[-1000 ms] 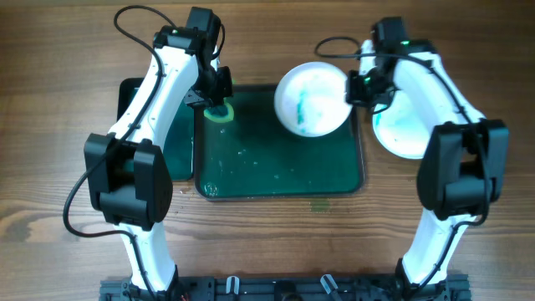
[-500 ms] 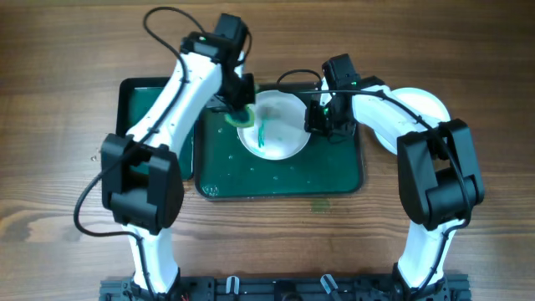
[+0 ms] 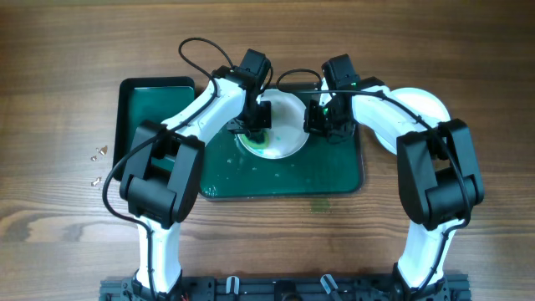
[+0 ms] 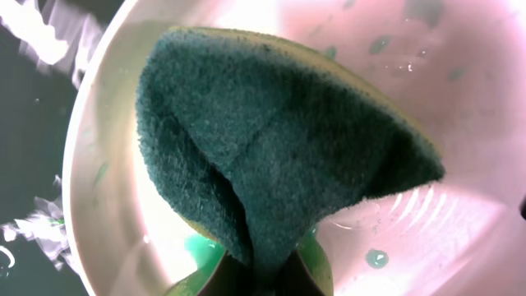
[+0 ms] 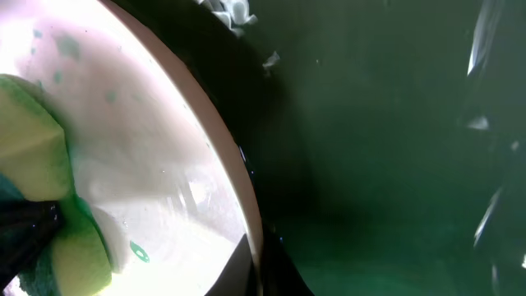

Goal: Clean dirty plates on tray and stack at the side
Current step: 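Scrub the last plate with the sponge in the left gripper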

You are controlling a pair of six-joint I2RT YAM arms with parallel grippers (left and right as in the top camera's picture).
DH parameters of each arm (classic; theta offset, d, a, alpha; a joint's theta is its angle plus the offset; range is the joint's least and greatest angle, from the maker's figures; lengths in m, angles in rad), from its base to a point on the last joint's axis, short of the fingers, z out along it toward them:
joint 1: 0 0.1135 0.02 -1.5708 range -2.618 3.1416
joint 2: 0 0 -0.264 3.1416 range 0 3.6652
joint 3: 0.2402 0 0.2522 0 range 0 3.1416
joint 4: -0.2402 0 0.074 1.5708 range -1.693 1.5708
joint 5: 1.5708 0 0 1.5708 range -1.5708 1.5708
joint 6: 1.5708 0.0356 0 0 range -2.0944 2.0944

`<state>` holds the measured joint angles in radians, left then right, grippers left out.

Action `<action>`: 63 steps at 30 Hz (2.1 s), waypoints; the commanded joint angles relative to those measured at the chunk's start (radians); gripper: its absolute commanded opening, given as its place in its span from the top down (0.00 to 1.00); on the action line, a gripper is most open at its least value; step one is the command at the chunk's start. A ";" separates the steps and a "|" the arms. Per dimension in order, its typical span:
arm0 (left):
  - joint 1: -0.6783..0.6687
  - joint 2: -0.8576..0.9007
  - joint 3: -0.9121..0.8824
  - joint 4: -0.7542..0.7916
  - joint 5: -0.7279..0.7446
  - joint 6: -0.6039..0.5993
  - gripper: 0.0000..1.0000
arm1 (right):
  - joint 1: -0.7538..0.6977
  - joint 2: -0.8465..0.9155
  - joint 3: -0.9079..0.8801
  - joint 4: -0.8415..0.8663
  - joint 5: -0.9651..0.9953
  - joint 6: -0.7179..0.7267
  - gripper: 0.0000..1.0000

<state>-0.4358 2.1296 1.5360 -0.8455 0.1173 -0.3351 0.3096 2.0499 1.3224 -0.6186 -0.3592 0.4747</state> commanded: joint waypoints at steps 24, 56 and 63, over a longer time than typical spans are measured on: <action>-0.037 0.085 -0.013 0.313 -0.223 0.030 0.96 | 0.010 0.026 -0.028 0.002 -0.002 -0.012 0.96; -0.021 0.085 -0.013 -0.006 0.475 0.332 0.96 | 0.010 0.026 -0.028 0.000 -0.003 -0.012 0.96; 0.001 0.085 -0.013 0.147 0.338 0.296 0.96 | 0.010 0.026 -0.028 0.001 -0.006 -0.012 0.96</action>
<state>-0.4339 2.1811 1.5368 -0.7486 0.4995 -0.0391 0.3237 2.0514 1.3151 -0.6197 -0.3920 0.4461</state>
